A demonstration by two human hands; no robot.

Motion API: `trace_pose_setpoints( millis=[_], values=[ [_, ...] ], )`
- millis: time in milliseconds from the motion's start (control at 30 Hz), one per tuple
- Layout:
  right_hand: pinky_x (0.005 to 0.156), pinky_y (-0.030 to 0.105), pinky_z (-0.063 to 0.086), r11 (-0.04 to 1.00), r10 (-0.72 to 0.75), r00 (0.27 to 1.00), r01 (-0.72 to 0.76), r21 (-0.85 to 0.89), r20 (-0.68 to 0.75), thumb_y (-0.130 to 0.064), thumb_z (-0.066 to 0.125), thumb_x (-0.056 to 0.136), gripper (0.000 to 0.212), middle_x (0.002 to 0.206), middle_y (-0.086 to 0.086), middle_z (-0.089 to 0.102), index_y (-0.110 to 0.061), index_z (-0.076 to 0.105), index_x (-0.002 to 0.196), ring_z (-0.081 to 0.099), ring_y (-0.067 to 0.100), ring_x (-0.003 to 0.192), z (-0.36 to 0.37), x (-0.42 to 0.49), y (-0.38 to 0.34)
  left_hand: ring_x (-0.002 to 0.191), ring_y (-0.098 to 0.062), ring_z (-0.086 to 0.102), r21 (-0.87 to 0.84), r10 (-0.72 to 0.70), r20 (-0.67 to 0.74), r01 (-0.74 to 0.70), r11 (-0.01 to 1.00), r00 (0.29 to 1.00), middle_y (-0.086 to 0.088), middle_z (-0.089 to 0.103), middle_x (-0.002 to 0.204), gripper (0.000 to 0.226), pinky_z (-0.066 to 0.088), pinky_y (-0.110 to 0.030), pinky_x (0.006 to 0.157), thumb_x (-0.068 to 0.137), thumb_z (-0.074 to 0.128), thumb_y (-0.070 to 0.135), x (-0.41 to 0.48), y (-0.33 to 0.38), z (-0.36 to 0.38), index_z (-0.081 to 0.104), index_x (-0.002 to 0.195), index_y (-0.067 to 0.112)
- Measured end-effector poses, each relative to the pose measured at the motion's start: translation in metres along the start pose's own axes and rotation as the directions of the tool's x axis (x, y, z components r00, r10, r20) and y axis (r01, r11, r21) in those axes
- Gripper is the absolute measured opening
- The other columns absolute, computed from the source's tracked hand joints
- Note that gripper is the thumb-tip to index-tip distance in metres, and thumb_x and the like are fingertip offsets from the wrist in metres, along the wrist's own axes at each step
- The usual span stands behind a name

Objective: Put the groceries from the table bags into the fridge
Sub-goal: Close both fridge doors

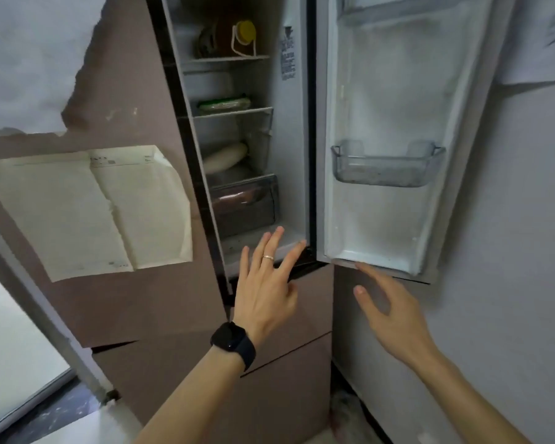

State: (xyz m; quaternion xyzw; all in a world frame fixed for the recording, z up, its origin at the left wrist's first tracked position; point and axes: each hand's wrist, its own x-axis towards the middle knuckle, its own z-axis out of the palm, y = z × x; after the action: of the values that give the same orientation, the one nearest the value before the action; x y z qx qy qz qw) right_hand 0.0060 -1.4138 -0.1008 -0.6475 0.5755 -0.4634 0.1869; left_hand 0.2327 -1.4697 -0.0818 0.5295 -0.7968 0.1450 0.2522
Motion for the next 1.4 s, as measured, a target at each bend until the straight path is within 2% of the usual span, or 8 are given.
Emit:
trace_pose_setpoints(
  millis=[167,300,500,600,800,967,1233,1400],
  values=[
    [0.105,0.023,0.034,0.998,0.061,0.976,-0.059,0.015,-0.209,-0.03,0.06,0.098,0.038,0.132,-0.024,0.051,-0.041,0.053,0.133,0.046,0.004,0.125,-0.066,0.014,0.022,0.155,-0.025,0.0,-0.079,0.111,-0.022,-0.113,0.99,0.994,-0.004,0.004,0.168,0.084,0.002,-0.053,0.122,0.089,0.062,0.03,0.042,0.062,0.006,0.015,0.157,0.042],
    [0.113,0.039,0.038,0.997,0.082,0.947,-0.079,0.023,-0.311,-0.034,0.057,0.098,0.044,0.143,-0.011,0.05,-0.029,0.05,0.141,0.046,0.014,0.132,-0.111,0.05,0.044,0.155,-0.024,0.002,-0.095,0.139,-0.123,-0.151,0.984,0.983,-0.002,0.005,0.168,0.08,0.0,-0.051,0.122,0.09,0.059,0.037,0.089,0.103,-0.002,0.016,0.158,0.041],
    [0.118,0.038,0.031,0.986,0.122,0.948,-0.08,0.149,-0.296,-0.04,0.046,0.102,0.051,0.155,-0.006,0.039,-0.028,0.037,0.151,0.038,0.014,0.142,-0.147,0.116,0.068,0.144,-0.037,0.029,-0.063,0.075,-0.28,-0.096,0.993,0.957,-0.016,0.027,0.152,0.073,0.009,-0.051,0.121,0.088,0.061,0.046,0.137,0.148,-0.009,0.032,0.154,0.032],
    [0.117,0.031,0.027,0.97,0.159,0.957,-0.107,0.217,-0.241,-0.041,0.04,0.105,0.052,0.158,-0.007,0.036,-0.026,0.031,0.154,0.034,0.014,0.144,-0.152,0.143,0.073,0.15,-0.034,0.022,-0.017,0.085,-0.376,-0.099,0.995,0.923,-0.012,0.025,0.158,0.069,0.007,-0.056,0.123,0.086,0.056,0.05,0.143,0.153,0.001,0.037,0.15,0.028],
    [0.115,0.028,0.022,0.946,0.203,0.964,-0.148,0.289,-0.169,-0.047,0.03,0.106,0.057,0.16,-0.003,0.032,-0.022,0.027,0.157,0.029,0.016,0.146,-0.148,0.175,0.084,0.156,-0.024,-0.002,0.004,0.098,-0.293,-0.102,0.995,0.951,0.001,0.004,0.169,0.078,-0.001,-0.056,0.122,0.092,0.038,0.06,0.156,0.163,0.004,0.003,0.159,0.04],
    [0.121,0.035,0.018,0.899,0.266,0.953,-0.191,0.393,-0.146,-0.051,0.024,0.105,0.059,0.163,-0.003,0.026,-0.023,0.023,0.157,0.025,0.016,0.148,-0.136,0.184,0.095,0.156,-0.024,-0.001,0.047,0.081,-0.246,-0.072,0.996,0.966,0.001,0.011,0.168,0.077,0.009,-0.062,0.121,0.094,0.04,0.058,0.149,0.163,-0.001,0.007,0.16,0.036],
    [0.119,0.041,0.029,0.934,0.167,0.968,-0.093,0.346,-0.189,-0.054,0.035,0.103,0.059,0.158,-0.007,0.033,-0.032,0.024,0.156,0.033,0.015,0.144,-0.123,0.147,0.097,0.155,-0.022,-0.009,-0.061,0.003,-0.237,-0.018,0.998,0.972,0.0,0.004,0.169,0.078,0.001,-0.053,0.123,0.094,0.048,0.052,0.13,0.154,-0.01,0.007,0.158,0.034],
    [0.111,0.044,0.041,0.917,0.218,0.95,-0.121,0.381,-0.225,-0.066,0.051,0.086,0.08,0.149,0.002,0.044,-0.027,0.031,0.153,0.046,0.019,0.133,-0.108,0.107,0.081,0.155,-0.018,-0.005,-0.141,-0.05,-0.231,0.017,0.99,0.972,0.001,0.005,0.169,0.074,0.003,-0.052,0.124,0.095,0.047,0.051,0.107,0.123,-0.028,0.012,0.157,0.032]
  ],
)
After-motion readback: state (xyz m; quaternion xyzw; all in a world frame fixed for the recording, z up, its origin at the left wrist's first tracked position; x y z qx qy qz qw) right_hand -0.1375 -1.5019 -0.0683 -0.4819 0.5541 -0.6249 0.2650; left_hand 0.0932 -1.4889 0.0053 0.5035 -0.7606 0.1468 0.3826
